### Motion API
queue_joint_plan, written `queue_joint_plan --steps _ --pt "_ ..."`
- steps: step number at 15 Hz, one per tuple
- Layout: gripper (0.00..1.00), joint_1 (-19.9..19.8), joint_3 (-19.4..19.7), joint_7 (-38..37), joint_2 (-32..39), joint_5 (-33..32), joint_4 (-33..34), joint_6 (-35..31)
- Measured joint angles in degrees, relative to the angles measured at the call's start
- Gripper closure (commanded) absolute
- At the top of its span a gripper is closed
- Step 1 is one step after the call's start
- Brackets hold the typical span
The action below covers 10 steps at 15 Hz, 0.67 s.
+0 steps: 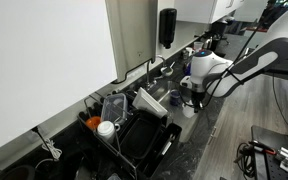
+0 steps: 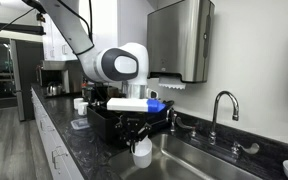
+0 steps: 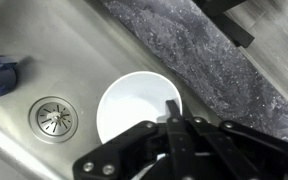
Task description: Take the cup off the cup holder and put it in the sink
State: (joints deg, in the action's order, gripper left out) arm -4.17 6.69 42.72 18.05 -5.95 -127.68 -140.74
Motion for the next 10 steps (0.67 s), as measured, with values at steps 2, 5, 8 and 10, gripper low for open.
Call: queue_joint_plan --steps 2,5,8,10 --pt "0.97 0.0 0.0 -0.1 0.1 0.0 0.2 0.0" --pt "0.99 -0.1 -0.1 -0.1 0.2 0.0 0.2 0.0" --pt "0.99 -0.1 -0.6 -2.2 1.4 -0.3 0.8 0.0" --pt "0.99 -0.1 -0.8 -4.3 4.2 -0.8 2.6 -0.2"
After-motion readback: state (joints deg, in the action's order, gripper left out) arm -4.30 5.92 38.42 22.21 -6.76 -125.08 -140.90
